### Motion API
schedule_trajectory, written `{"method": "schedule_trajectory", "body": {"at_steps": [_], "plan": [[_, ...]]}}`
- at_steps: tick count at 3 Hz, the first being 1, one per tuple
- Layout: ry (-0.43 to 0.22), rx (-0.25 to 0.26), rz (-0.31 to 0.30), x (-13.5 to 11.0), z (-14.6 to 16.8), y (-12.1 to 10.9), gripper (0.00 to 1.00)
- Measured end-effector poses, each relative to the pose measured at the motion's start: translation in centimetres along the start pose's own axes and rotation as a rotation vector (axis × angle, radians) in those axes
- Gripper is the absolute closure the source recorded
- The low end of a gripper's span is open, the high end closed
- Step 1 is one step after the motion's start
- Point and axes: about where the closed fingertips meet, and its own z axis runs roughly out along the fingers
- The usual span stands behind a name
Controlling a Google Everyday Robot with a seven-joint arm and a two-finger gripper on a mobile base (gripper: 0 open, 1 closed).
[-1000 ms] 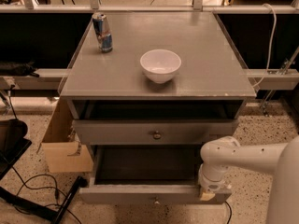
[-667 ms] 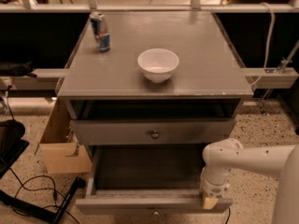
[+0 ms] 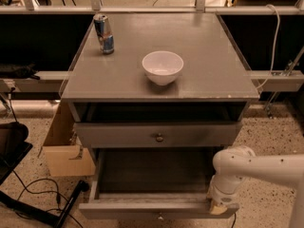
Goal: Open middle drawer
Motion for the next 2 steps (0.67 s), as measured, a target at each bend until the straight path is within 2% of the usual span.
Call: {"method": "schedule_trajectory", "body": {"at_steps": [1,2], "plan": [[0.000,0.000,0.000,-0.3,0.0,0.0,1.00],[-0.001,-0.019,0.006,-0.1,0.0,1.2,1.00]]}}
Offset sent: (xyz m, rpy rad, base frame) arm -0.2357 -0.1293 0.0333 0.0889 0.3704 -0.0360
